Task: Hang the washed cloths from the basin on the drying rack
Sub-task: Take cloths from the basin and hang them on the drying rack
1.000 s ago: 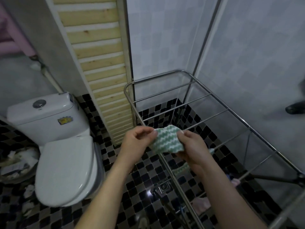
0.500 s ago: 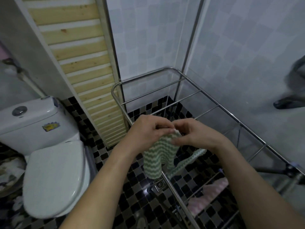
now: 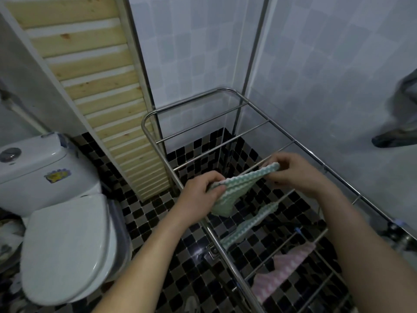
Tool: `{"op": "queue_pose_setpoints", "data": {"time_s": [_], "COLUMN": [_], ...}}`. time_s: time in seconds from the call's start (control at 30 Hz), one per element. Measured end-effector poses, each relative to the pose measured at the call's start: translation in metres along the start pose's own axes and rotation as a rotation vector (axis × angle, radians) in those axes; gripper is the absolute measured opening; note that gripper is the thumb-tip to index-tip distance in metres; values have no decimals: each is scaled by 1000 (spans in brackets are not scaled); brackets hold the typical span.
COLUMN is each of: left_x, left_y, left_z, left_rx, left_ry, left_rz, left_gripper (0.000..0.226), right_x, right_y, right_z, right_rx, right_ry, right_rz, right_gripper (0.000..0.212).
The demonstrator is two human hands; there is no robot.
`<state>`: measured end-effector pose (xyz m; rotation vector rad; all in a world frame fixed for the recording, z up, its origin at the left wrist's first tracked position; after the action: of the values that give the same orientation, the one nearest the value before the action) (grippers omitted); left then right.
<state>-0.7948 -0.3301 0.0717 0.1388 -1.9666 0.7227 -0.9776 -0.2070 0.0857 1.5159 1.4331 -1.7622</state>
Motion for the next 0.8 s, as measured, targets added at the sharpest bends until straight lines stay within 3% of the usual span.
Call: {"op": "queue_pose_setpoints", "data": {"time_s": [0.1, 0.17, 0.27, 0.43, 0.67, 0.73, 0.8], "left_x": [-9, -14, -24, -55, -63, -63, -65], "left_y": [2, -1, -11, -31, -36, -35, -23], "left_z": [1, 5, 15, 42, 48, 41, 35], "left_rx": [-21, -24, 50, 336, 503, 523, 417], "left_ry": [-34, -49, -71, -170, -119, -72, -58], "left_rz": [-121, -190, -203, -55, 165, 253, 345], "left_gripper": [12, 18, 27, 28, 30, 24, 15], "right_x": [5, 13, 28, 48, 52, 48, 51], "right_y": [3, 5, 13, 41, 62, 55, 45], "right_z": [2, 11, 29, 64, 76, 76, 74], "right_rx": [14, 46, 129, 286, 232, 235, 225], "right_ry": [15, 47, 96, 103, 33, -37, -39], "right_rz": [294, 328, 195, -57, -270, -458, -578], "right_gripper": [23, 22, 16, 17, 57, 52, 36]}}
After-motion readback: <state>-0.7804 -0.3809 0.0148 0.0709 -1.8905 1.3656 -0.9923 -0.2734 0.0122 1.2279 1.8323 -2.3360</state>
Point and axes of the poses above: each hand's wrist, its own z-axis towards the middle knuckle, its own y-axis out of the palm, x = y × z, the point moved 7 cm from there along z, towards the middle knuckle, and after that the axes turned 12 degrees about -y, right-handed, at the moved point
